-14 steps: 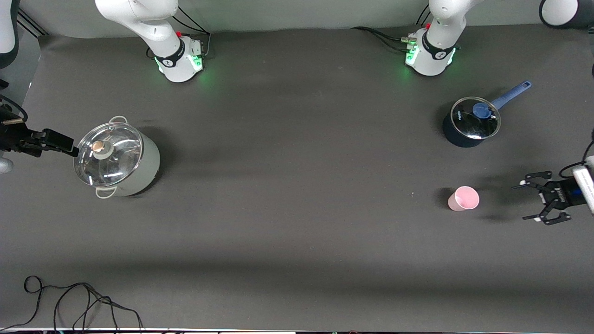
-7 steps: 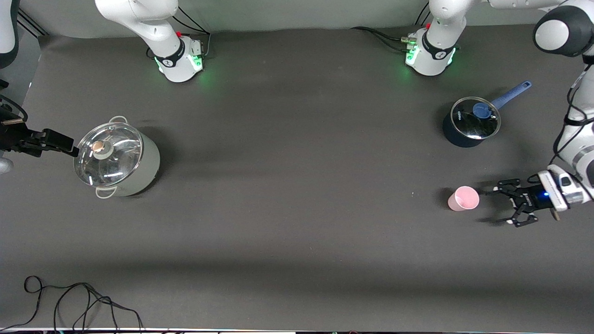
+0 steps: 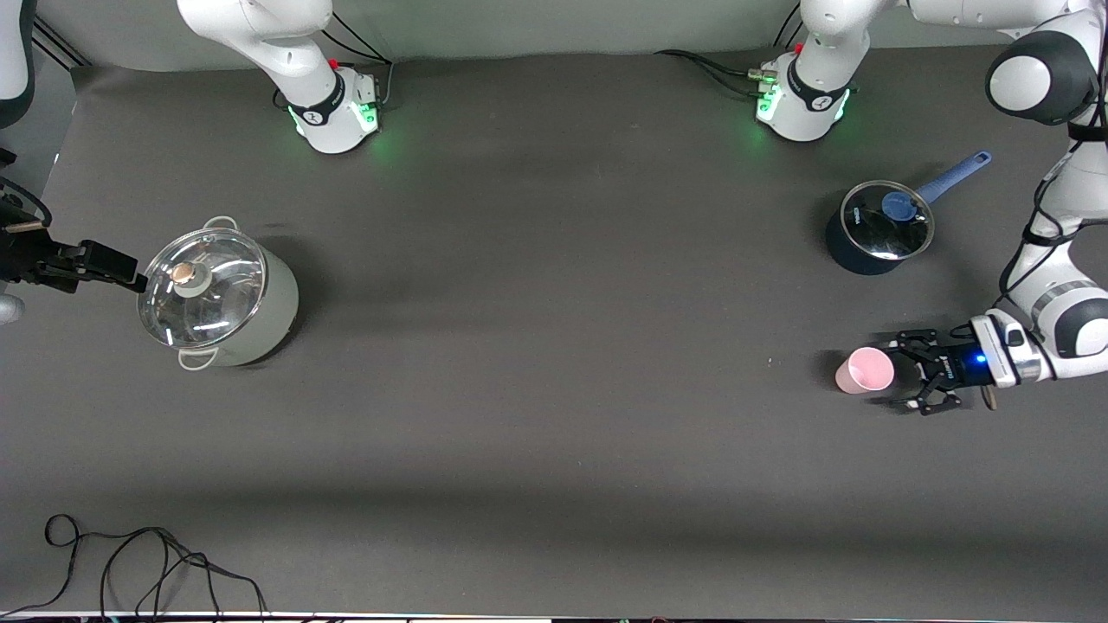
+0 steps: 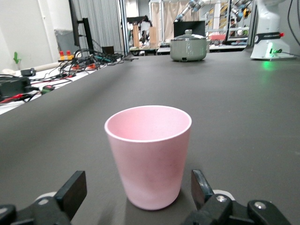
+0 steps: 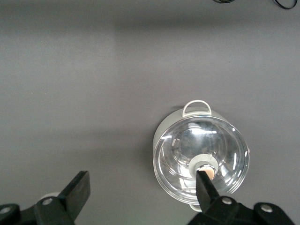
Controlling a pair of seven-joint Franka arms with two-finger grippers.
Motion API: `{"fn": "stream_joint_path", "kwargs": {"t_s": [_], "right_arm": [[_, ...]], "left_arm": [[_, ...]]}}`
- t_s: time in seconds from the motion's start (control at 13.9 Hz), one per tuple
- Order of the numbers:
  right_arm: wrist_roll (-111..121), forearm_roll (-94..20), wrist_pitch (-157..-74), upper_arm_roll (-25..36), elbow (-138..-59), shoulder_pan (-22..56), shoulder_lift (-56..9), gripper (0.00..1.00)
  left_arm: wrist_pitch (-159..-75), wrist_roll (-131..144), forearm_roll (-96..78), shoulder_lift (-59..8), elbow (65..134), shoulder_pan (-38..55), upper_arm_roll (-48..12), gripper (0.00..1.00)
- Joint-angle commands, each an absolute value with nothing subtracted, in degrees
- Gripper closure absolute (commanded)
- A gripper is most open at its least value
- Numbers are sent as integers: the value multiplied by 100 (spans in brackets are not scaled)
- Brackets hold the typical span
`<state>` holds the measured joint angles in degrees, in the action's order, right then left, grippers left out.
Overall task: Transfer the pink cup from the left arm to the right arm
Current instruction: 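Close the left gripper around the pink cup's base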
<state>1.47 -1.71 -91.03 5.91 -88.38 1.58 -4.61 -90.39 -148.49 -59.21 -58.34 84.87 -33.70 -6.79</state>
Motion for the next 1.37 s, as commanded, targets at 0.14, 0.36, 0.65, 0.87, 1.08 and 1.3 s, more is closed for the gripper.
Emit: {"fn": "stream_joint_path", "kwargs": {"t_s": [0.14, 0.36, 0.65, 0.87, 1.08, 1.3], "right_arm": [[62, -246, -9114, 598, -8824, 176, -431, 0], [62, -246, -9114, 598, -8815, 176, -431, 0], [62, -246, -9114, 598, -8824, 176, -422, 0], [62, -246, -9114, 589, -8815, 176, -431, 0], [62, -246, -9114, 589, -8824, 184, -431, 0], [62, -246, -9114, 589, -8815, 176, -439, 0]], "left_arm": [[-8877, -15213, -6012, -5994, 8420, -3419, -791, 1], [-8886, -15267, -6012, -6073, 8411, -3393, -861, 0], [-8903, -15311, -6021, -6117, 8411, -3366, -949, 3], [-8947, -15337, -6021, -6152, 8402, -3340, -993, 93], [-8982, -15530, -6100, -6152, 8402, -3305, -1037, 100], [-9000, -15469, -6143, -6126, 8385, -3287, -1334, 100]]}}
